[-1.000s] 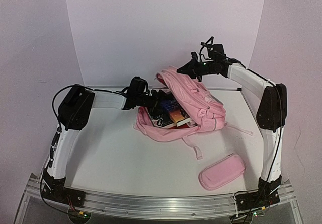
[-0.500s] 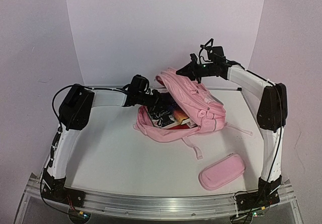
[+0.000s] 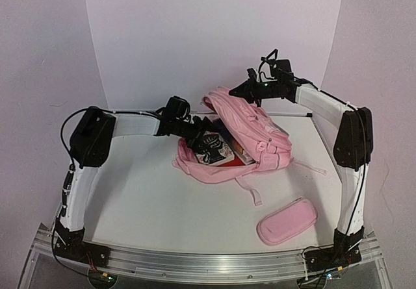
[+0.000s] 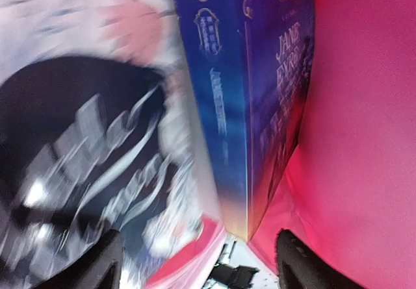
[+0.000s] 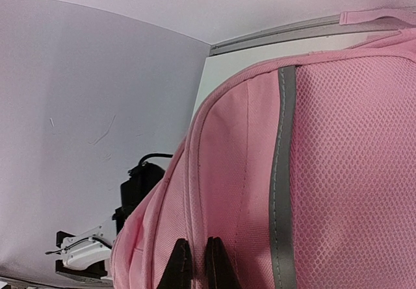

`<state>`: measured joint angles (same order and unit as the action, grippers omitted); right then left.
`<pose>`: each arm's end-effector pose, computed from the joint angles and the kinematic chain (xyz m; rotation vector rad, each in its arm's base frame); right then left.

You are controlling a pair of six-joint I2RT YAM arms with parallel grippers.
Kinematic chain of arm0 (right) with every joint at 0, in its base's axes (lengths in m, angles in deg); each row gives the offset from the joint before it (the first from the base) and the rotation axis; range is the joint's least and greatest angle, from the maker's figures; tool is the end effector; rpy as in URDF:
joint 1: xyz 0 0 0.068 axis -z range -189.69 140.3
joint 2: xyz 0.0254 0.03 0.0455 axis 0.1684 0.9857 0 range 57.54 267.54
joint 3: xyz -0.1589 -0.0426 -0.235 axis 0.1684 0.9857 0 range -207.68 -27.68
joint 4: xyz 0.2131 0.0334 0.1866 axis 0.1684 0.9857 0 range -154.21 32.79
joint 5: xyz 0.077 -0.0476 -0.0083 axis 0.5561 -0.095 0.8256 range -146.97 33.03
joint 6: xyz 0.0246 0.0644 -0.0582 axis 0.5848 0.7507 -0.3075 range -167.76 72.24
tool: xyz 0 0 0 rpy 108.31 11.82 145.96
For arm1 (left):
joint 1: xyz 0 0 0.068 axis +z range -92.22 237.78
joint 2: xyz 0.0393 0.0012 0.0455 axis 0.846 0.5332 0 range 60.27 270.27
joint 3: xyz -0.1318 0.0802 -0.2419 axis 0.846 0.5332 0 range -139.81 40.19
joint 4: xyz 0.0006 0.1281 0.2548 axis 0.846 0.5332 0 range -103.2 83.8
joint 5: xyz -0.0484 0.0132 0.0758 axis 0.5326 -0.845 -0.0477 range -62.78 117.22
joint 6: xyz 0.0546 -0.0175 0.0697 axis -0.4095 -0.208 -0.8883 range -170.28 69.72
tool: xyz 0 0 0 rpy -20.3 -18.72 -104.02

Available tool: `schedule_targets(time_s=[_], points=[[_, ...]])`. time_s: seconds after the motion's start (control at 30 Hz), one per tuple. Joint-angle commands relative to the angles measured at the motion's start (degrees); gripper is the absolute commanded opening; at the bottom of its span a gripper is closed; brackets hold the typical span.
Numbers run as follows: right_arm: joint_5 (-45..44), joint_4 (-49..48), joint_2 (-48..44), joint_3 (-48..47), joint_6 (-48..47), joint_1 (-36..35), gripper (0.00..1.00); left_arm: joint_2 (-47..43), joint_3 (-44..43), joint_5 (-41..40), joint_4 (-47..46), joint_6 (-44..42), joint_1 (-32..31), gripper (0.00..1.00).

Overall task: Pack the student bag
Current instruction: Place the book in the student bag, then move the student bag to the center of the board.

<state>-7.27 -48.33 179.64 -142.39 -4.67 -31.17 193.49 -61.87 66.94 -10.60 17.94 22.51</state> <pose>0.4981 0.2620 0.3244 -0.2332 2.1621 1.5461 0.4487 -0.3804 0.1525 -0.2505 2.5776 -1.6359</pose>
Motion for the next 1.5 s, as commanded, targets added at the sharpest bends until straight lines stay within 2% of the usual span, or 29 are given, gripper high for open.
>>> schedule_targets(time_s=[0.0, 0.1, 0.23, 0.33, 0.5, 0.63, 0.73, 0.93, 1.07, 1.13, 1.17, 1.23, 1.33, 1.4, 1.47], points=[[3.9, -8.5, -6.6, -2.2, 0.6, 0.8, 0.00, -16.2, 3.6, -6.0, 12.5, -10.8, 1.4, 0.85], [3.8, -8.4, -6.5, -2.2, 0.6, 1.0, 0.00, -21.4, 6.7, -11.0, 22.5, -13.5, 2.0, 0.87], [4.1, -8.4, -6.7, -1.5, 0.5, 1.1, 0.00, -27.7, 14.3, -16.2, 26.8, -12.9, 4.0, 0.98], [4.2, -8.4, -7.1, 0.0, 0.1, 1.1, 0.00, -30.2, 19.8, -16.5, 27.5, -12.0, 5.4, 1.00], [0.2, -8.7, -8.8, 6.6, -3.4, -0.3, 0.00, -31.4, 22.8, -15.3, 25.6, -15.5, 4.9, 0.95], [-3.4, -8.6, -8.6, 10.5, -6.1, -2.3, 0.00, -29.4, 25.7, -13.3, 24.3, -14.1, 4.9, 0.89], [-6.9, -8.2, -8.3, 13.3, -9.6, -3.4, 0.00, -27.8, 27.9, -12.0, 19.9, -12.4, 5.0, 0.83], [-10.8, -3.9, -7.9, 18.4, -21.5, -7.7, 0.00, -24.4, 26.7, -12.2, 16.2, -12.2, 5.4, 0.75], [-13.3, 2.3, -9.3, 22.6, -31.3, -11.0, 0.00, -21.8, 24.7, -11.8, 16.2, -13.9, 6.2, 0.58], [-14.7, 3.8, -10.3, 25.0, -33.4, -11.1, 0.00, -19.8, 22.9, -10.8, 17.1, -15.8, 6.1, 0.55], [-15.7, 4.5, -10.8, 25.9, -34.2, -11.1, 0.00, -19.0, 21.8, -10.1, 17.7, -16.7, 6.0, 0.56], [-16.6, 5.4, -11.7, 26.3, -34.8, -10.7, 0.00, -17.5, 20.2, -8.5, 17.4, -18.2, 5.7, 0.69], [-16.3, 5.5, -11.9, 23.6, -34.1, -9.9, 0.00, -15.1, 18.0, -7.5, 16.1, -19.0, 5.4, 0.82], [-16.0, 5.6, -11.7, 21.0, -33.0, -9.0, 0.00, -11.9, 14.7, -6.2, 17.4, -19.0, 5.2, 0.80], [-15.3, 5.8, -11.6, 18.1, -31.6, -7.9, 0.00, -9.0, 11.3, -5.1, 19.3, -19.2, 4.5, 0.70]])
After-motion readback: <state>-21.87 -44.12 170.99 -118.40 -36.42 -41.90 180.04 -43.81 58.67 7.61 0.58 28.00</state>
